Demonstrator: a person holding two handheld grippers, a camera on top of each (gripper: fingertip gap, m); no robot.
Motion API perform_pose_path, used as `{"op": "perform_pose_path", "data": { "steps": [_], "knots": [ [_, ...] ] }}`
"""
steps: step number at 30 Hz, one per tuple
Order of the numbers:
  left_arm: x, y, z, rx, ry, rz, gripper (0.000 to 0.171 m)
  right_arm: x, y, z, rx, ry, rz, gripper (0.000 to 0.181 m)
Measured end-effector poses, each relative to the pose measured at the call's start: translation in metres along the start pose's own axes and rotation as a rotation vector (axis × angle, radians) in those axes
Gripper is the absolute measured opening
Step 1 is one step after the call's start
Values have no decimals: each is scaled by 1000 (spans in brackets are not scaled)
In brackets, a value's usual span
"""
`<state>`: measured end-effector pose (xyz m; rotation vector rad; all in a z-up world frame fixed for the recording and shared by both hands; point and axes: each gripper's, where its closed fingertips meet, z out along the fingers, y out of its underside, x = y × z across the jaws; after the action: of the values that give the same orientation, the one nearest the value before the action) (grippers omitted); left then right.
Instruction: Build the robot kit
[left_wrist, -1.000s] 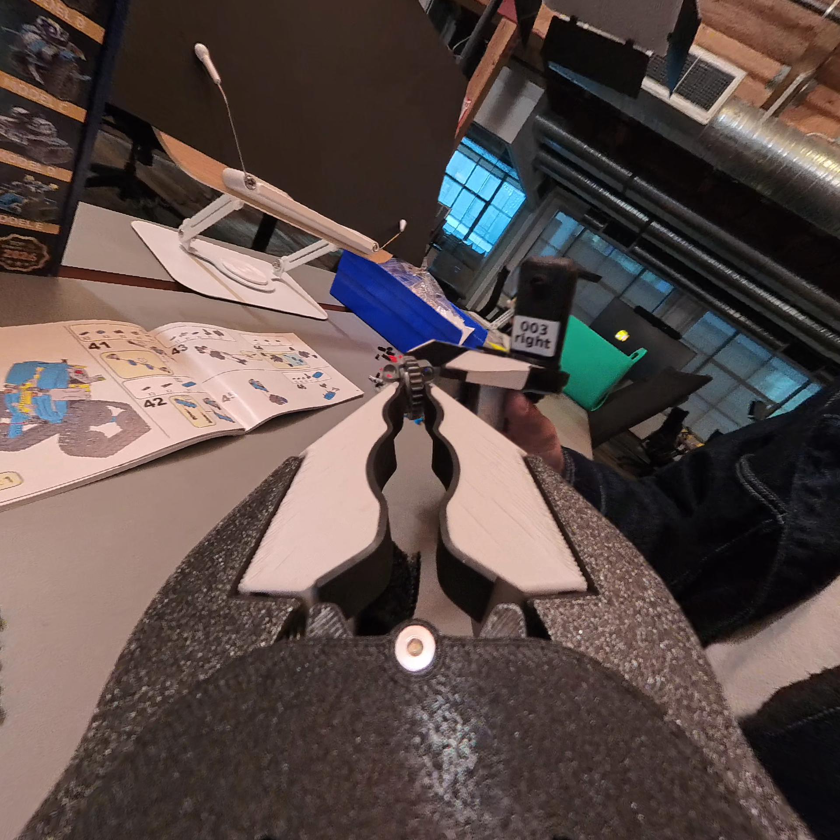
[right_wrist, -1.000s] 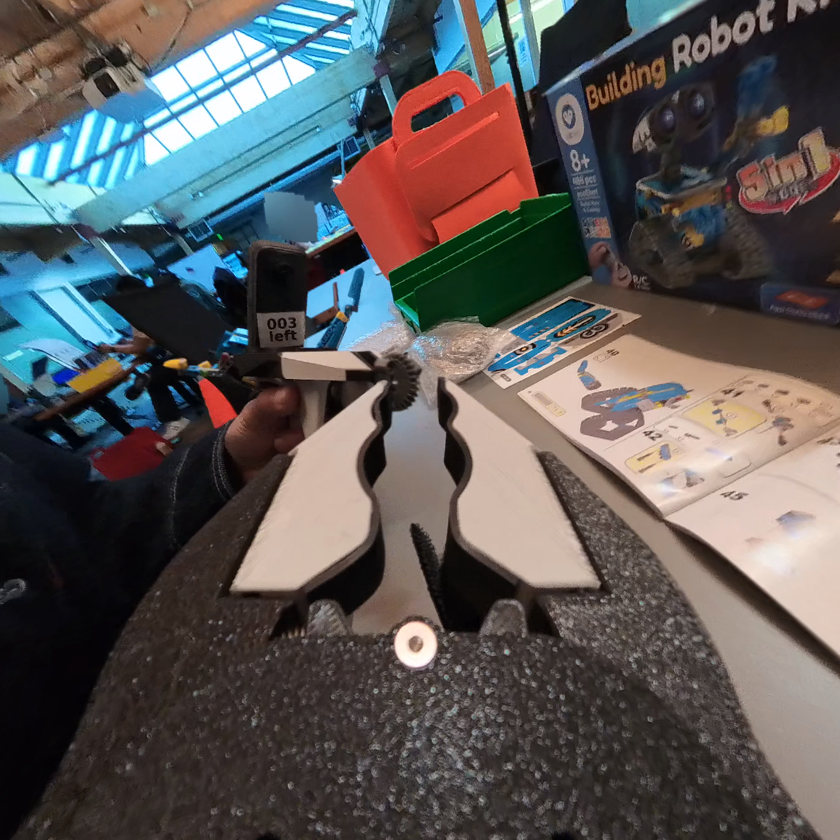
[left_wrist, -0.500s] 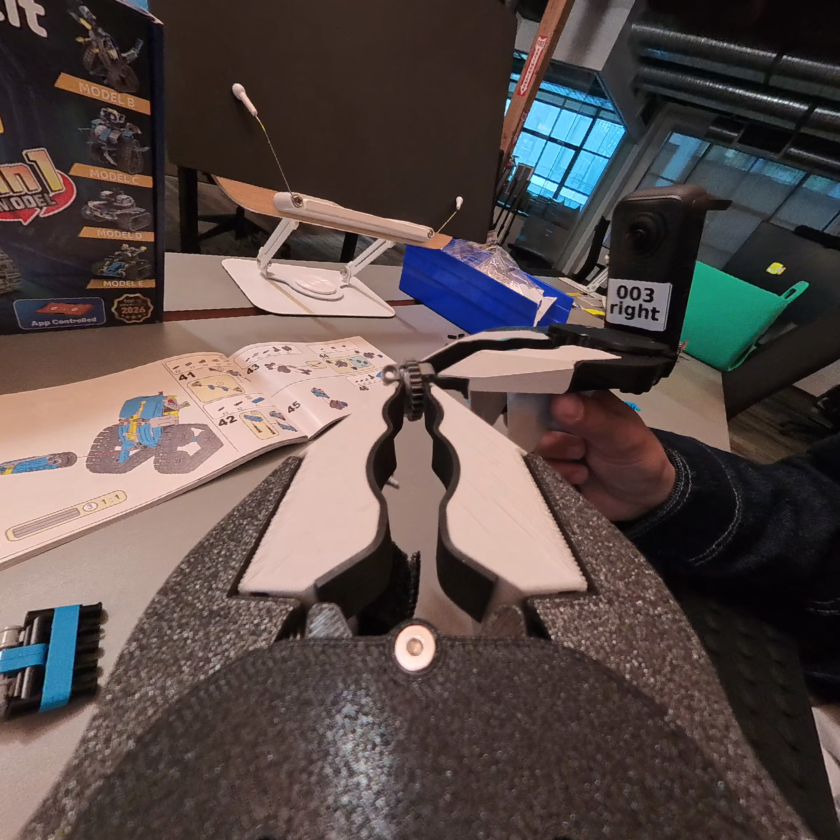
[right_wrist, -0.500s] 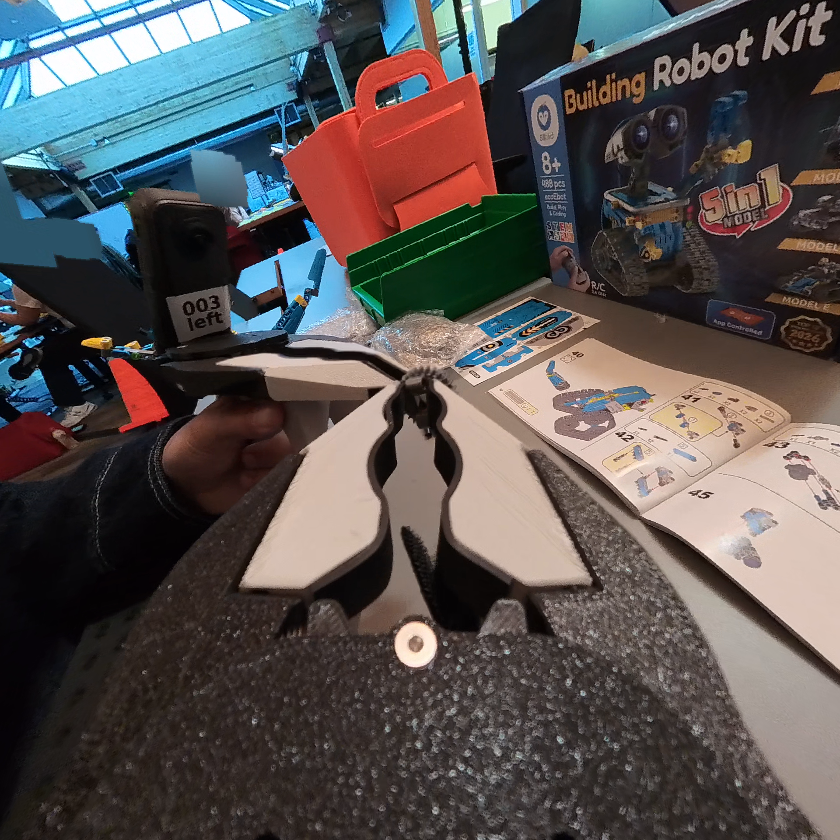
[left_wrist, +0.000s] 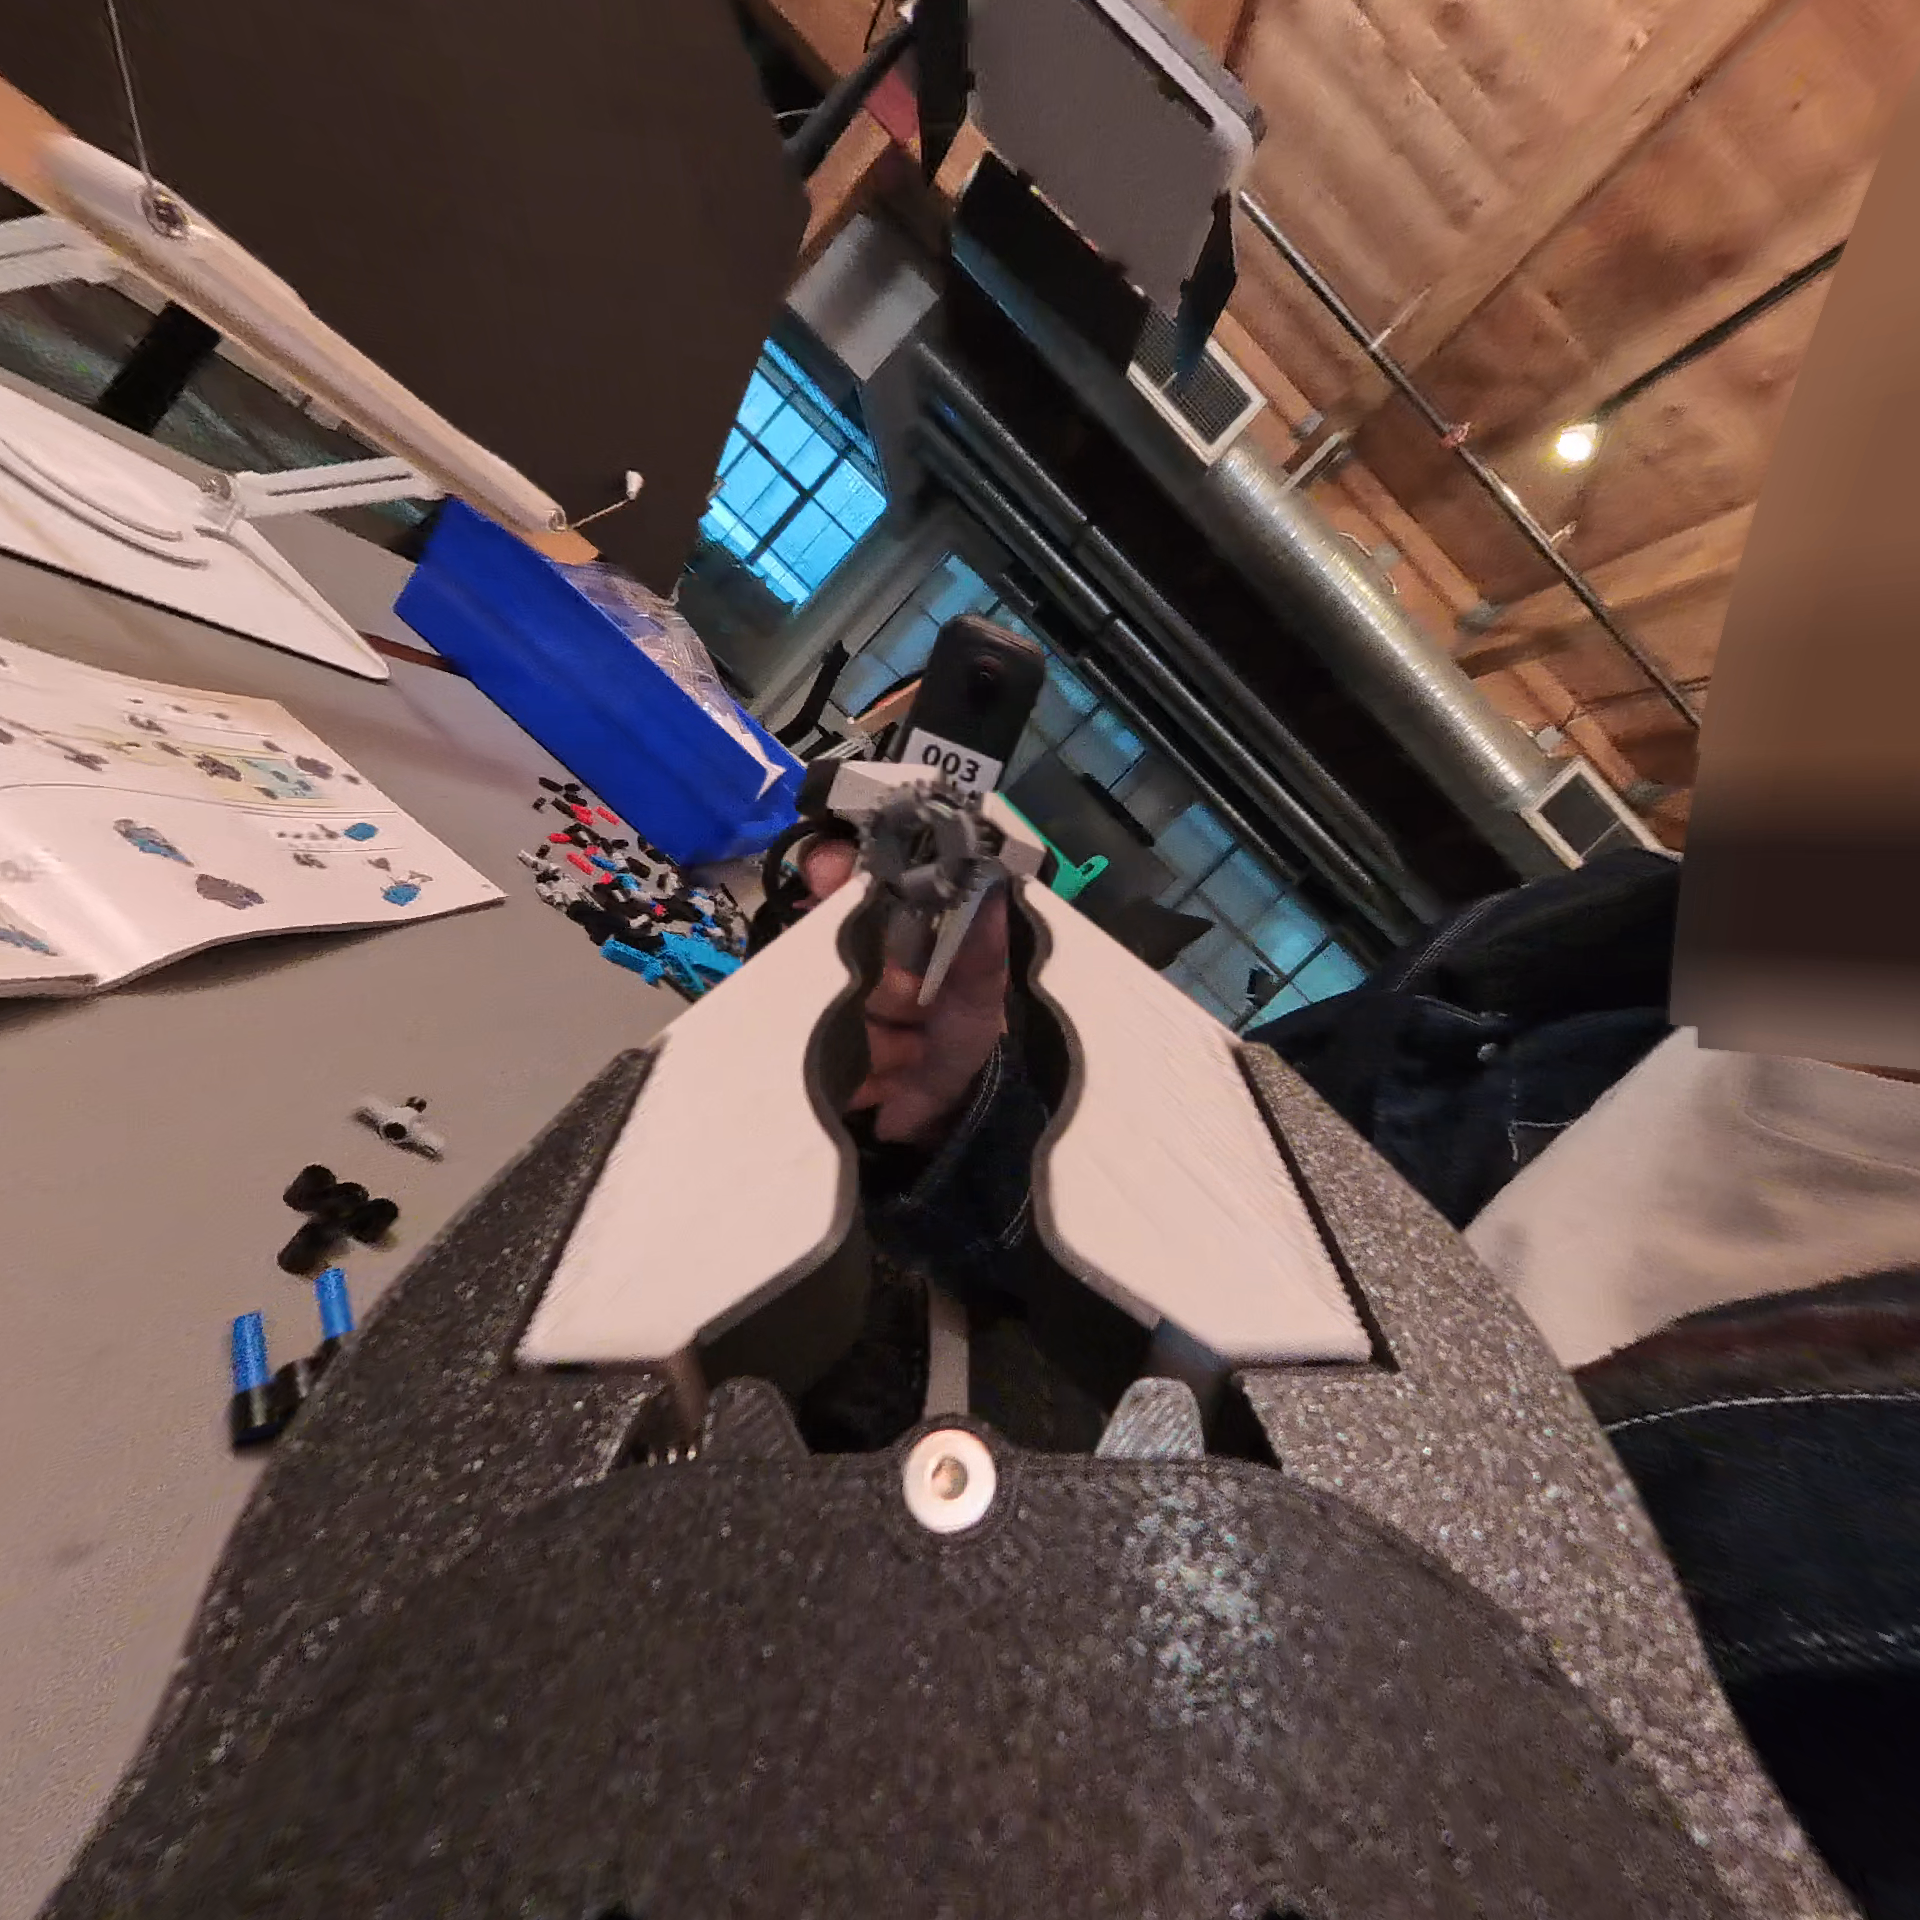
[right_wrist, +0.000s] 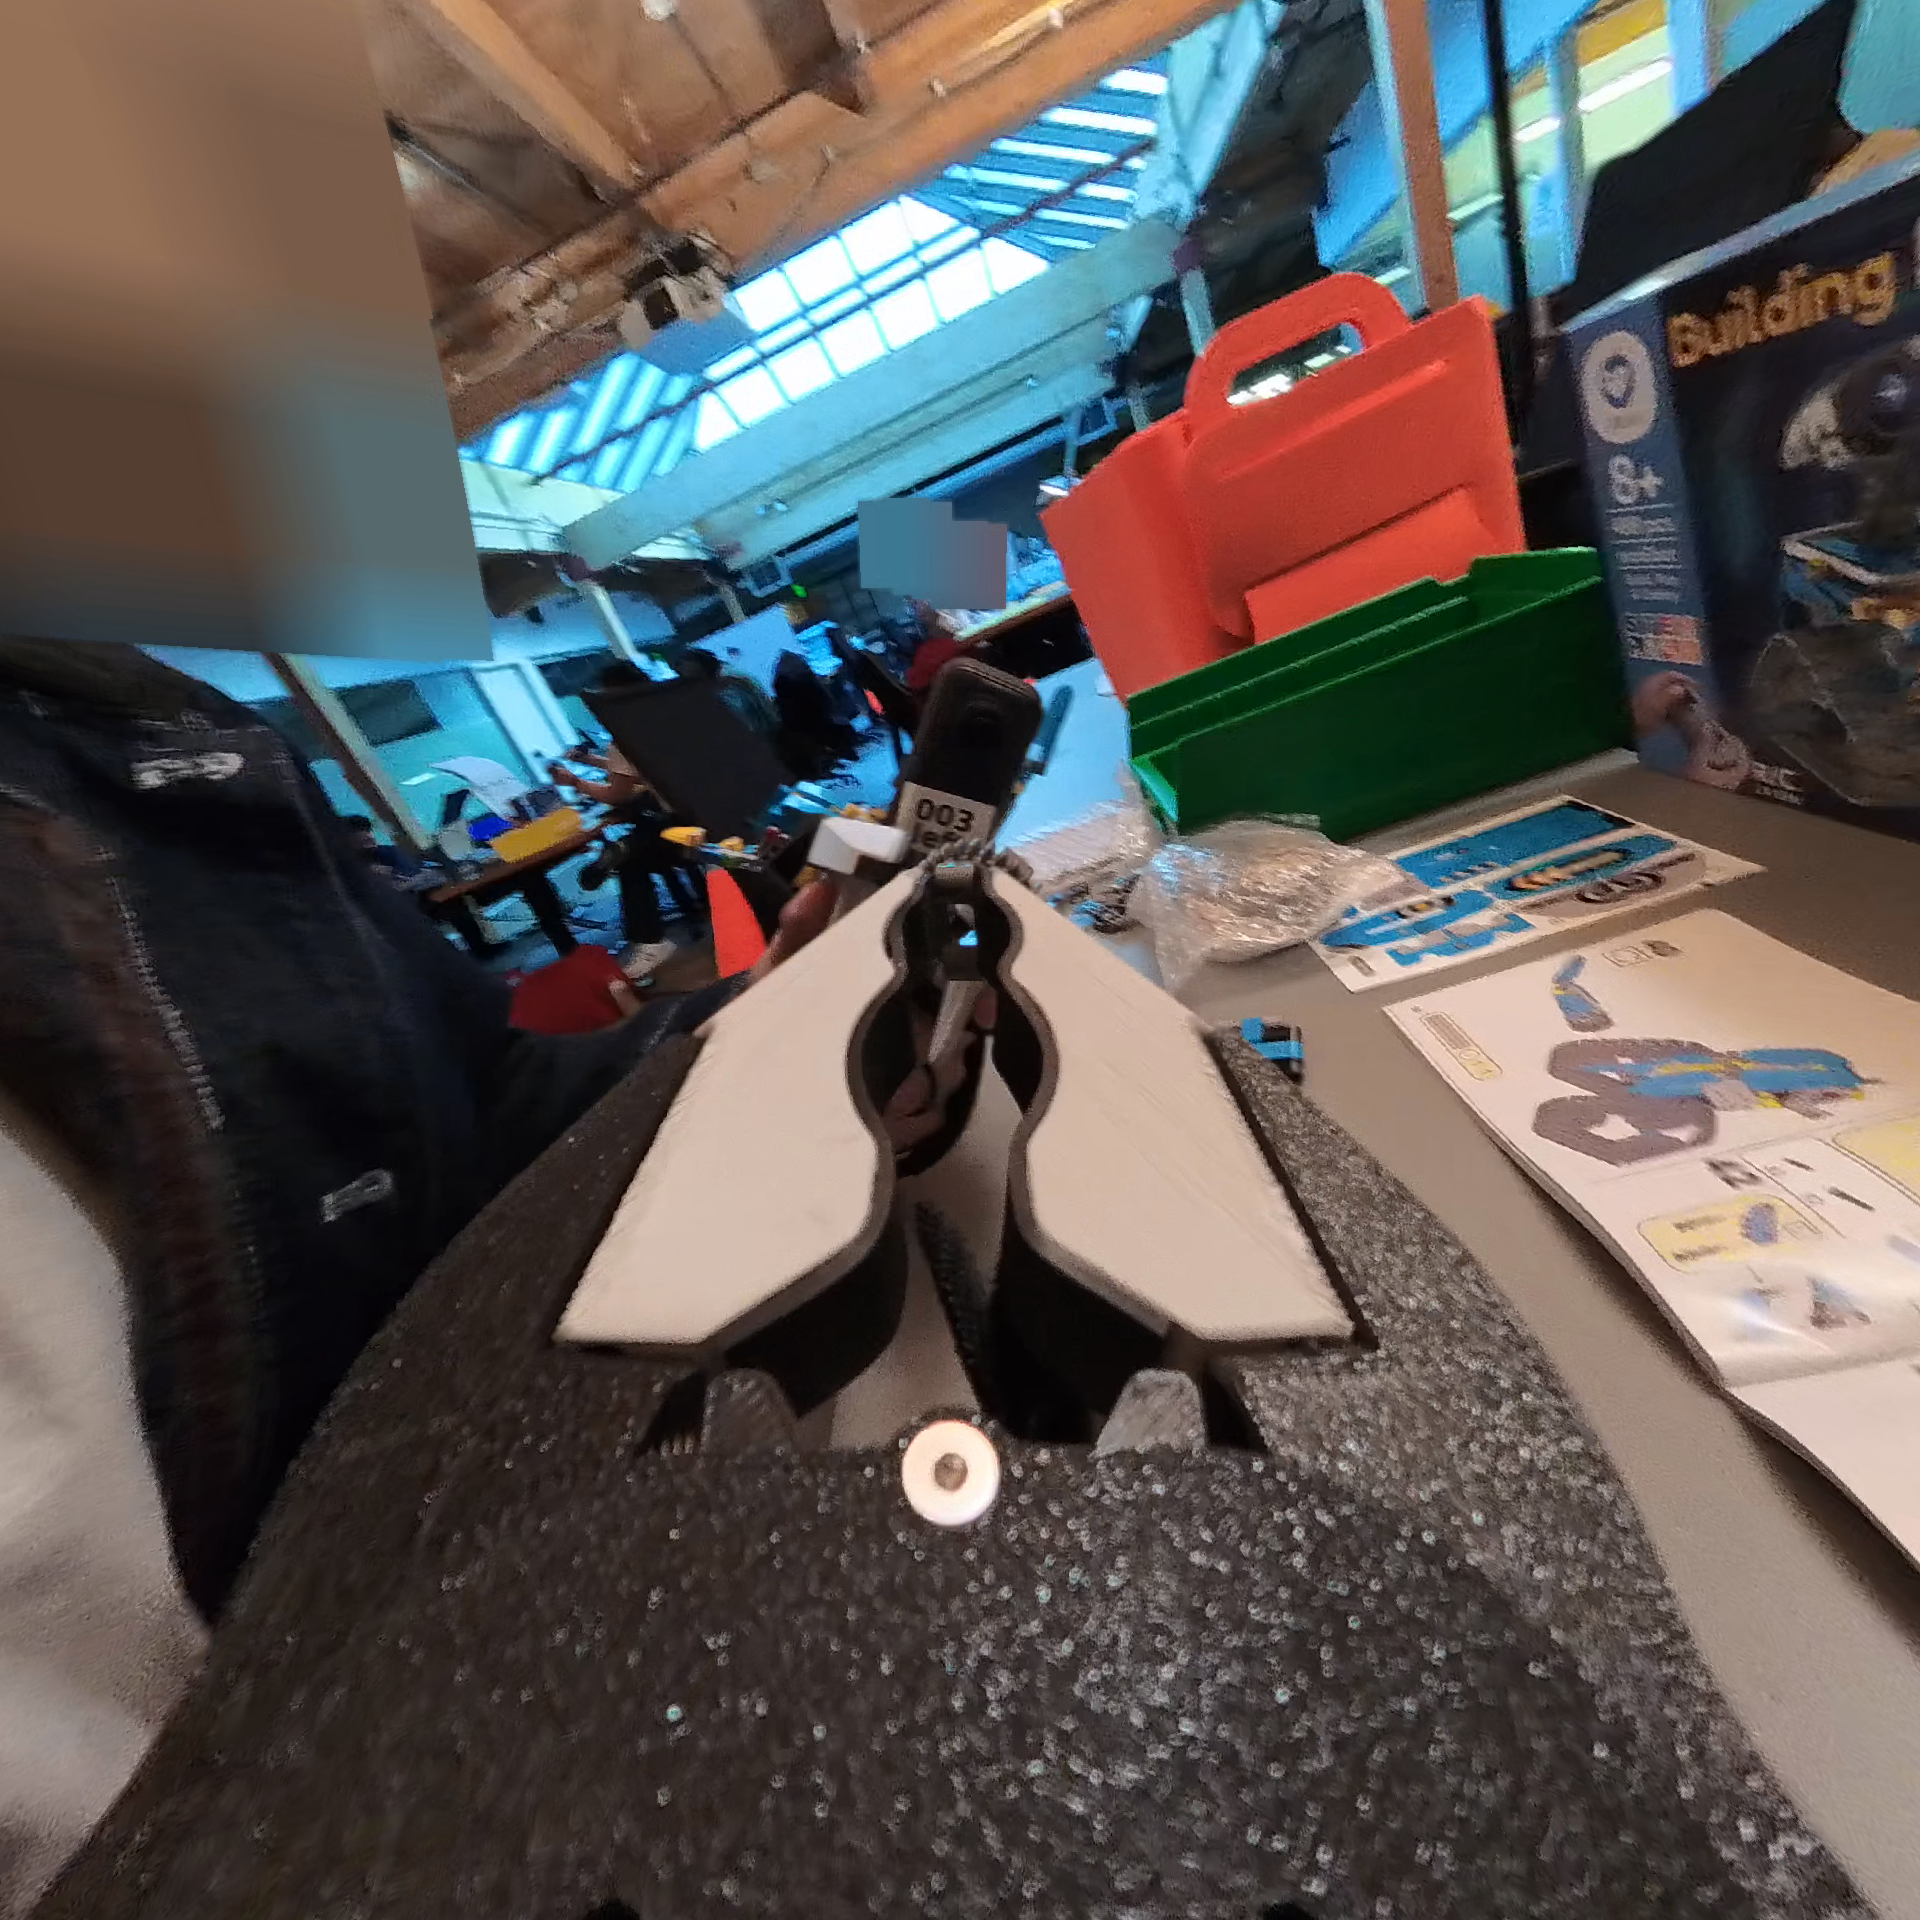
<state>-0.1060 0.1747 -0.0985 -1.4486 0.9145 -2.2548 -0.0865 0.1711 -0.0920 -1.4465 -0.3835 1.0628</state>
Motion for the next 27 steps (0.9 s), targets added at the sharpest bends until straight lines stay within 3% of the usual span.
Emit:
{"op": "perform_pose_path", "data": {
  "steps": [4,12,14,21,27],
  "knots": [
    [1,10,5,-45,1,1,22,-16,4,-1,-29,-122,18,7],
    [13,19,8,-91,47,37,15,-21,12,0,-91,-158,25,7],
    [13,18,8,-86,16,123,7,-23,12,0,-89,-195,111,7],
    [11,17,7,-89,-69,338,7,-17,12,1,-61,-290,499,7],
    [4,19,7,-112,-126,401,7,-8,18,-1,-42,-341,782,8]
  ]
}}
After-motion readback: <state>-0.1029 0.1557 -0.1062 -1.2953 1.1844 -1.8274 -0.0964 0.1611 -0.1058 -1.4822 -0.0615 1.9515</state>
